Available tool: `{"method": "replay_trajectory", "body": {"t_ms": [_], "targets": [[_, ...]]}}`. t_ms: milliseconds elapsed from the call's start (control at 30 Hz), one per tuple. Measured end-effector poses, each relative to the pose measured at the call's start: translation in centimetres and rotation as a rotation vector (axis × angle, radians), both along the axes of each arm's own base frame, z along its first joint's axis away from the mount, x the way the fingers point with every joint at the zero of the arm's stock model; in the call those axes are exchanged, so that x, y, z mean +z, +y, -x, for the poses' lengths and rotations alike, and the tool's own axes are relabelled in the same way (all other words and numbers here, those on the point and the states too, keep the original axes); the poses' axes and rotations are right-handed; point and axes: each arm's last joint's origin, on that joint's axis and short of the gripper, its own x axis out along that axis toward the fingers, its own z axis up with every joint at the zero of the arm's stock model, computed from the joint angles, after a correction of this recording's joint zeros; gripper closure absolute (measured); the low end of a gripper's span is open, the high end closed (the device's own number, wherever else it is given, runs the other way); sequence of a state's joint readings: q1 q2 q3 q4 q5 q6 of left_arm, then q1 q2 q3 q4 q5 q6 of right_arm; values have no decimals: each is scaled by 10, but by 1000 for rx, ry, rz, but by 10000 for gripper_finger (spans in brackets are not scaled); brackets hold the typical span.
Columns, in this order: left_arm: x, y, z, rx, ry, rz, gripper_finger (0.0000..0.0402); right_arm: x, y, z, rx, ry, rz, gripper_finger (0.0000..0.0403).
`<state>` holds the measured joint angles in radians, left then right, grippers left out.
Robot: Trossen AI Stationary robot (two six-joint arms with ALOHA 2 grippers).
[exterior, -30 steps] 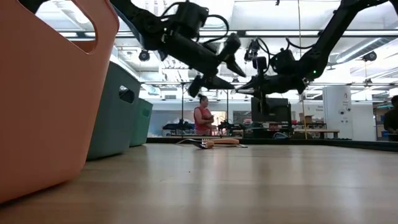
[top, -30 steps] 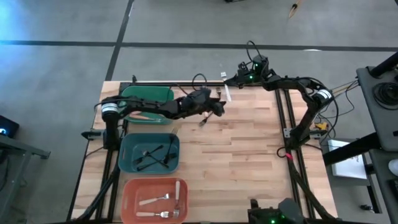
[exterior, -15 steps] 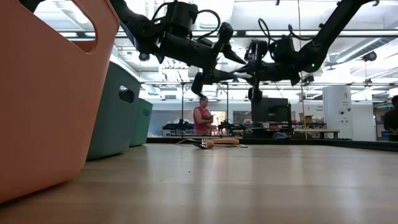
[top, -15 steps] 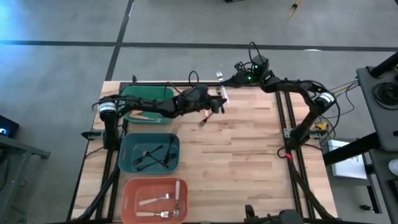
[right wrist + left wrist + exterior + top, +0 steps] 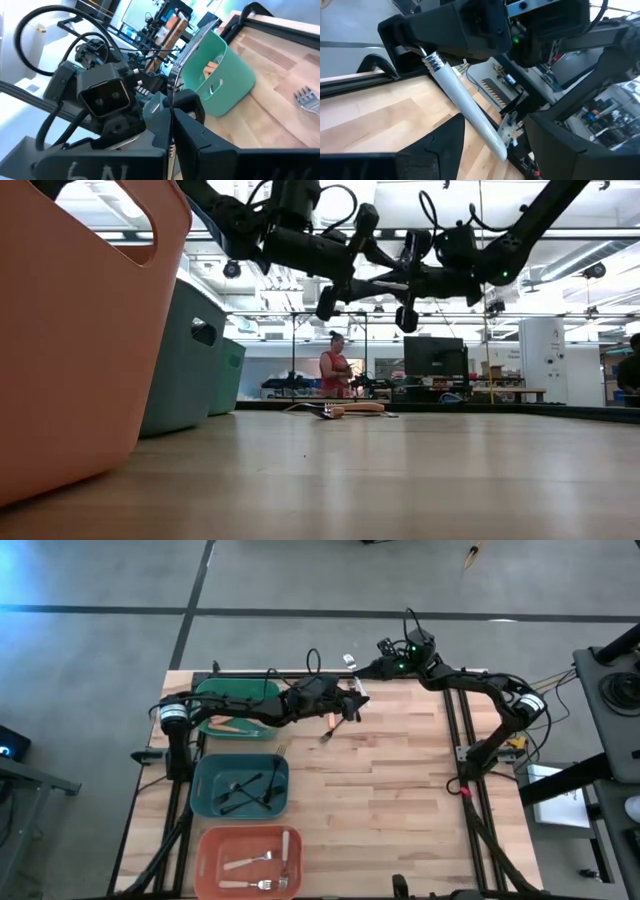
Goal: Sort silverware by color (type)
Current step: Put the white fork into the orange bin
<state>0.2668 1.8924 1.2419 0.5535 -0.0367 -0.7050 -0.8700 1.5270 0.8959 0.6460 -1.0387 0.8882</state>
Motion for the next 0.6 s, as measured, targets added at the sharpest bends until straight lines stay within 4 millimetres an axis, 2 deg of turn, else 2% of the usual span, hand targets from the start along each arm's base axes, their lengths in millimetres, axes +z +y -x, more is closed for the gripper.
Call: {"method": "replay_trajectory", "body": {"t_ms": [133,400,500,600], "targets": [[0,0,-1,-1,13,-5,231,2,2,-2,-15,-7,20,394],[0,1,-1,-1,15,-1,340,6,4,-3,-13,-25,37,394],[-1,1,-1,0,17,1,358,8,7,-5,-3,-33,47,394],[-1,1,-1,-1,16,4,359,9,9,-7,4,-43,58,394]]}}
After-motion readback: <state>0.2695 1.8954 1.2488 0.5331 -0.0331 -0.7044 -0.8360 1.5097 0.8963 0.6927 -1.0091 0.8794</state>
